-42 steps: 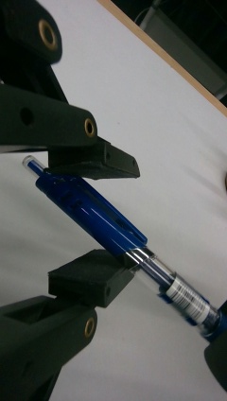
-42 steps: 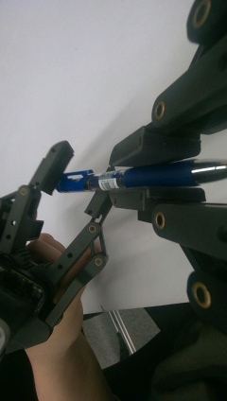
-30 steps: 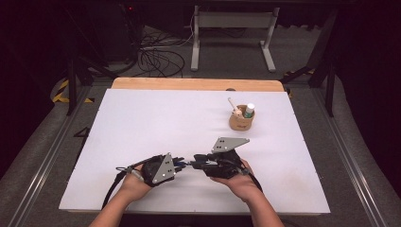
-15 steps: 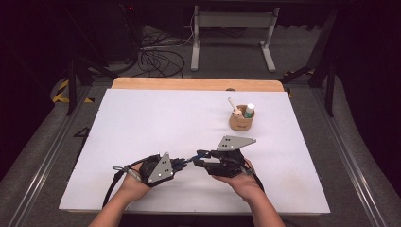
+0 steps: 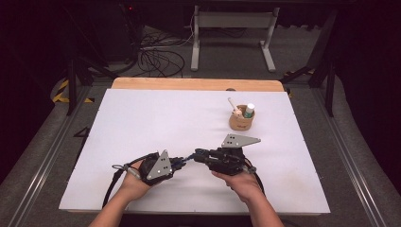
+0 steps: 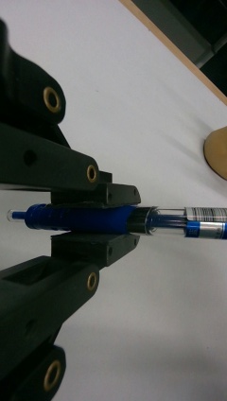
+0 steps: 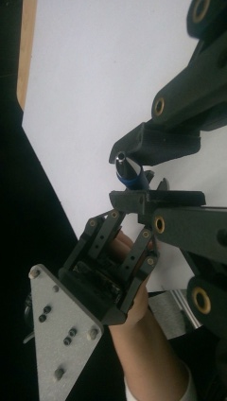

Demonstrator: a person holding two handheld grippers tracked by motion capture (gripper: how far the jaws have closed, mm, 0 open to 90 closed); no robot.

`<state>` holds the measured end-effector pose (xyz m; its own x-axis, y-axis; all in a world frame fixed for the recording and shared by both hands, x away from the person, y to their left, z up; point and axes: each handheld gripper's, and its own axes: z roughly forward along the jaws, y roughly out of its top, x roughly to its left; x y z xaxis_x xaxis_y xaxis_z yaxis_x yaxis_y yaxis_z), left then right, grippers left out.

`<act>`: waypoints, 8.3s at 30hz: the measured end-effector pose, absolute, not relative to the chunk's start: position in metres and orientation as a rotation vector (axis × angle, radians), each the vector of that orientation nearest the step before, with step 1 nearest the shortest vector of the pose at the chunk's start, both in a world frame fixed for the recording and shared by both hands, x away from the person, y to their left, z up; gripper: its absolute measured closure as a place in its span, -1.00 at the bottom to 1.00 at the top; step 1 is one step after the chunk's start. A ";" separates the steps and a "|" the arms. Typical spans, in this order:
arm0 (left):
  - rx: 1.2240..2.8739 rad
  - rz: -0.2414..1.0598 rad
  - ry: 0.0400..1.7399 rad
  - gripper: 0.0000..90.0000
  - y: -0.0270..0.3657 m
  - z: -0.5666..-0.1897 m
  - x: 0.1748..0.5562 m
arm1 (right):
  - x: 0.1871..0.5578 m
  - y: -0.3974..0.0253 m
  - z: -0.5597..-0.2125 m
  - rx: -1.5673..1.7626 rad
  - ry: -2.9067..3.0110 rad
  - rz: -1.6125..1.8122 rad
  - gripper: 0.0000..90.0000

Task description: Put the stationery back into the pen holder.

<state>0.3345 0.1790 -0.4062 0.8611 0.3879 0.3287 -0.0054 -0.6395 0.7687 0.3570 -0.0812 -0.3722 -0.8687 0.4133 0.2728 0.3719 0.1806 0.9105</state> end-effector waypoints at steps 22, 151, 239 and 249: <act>2.157 0.536 0.555 -0.07 0.189 -0.403 0.349 | 0.364 -0.092 -0.368 0.791 2.251 1.641 0.80; 2.101 0.513 0.660 -0.47 0.205 -0.398 0.355 | 0.451 -0.188 -0.363 1.217 1.865 1.187 0.79; 2.070 0.520 0.705 -0.47 0.212 -0.398 0.357 | 0.463 -0.182 -0.366 1.217 1.809 1.239 0.37; 2.041 0.517 0.718 -0.46 0.216 -0.396 0.358 | 0.458 -0.185 -0.365 1.207 1.792 1.277 0.20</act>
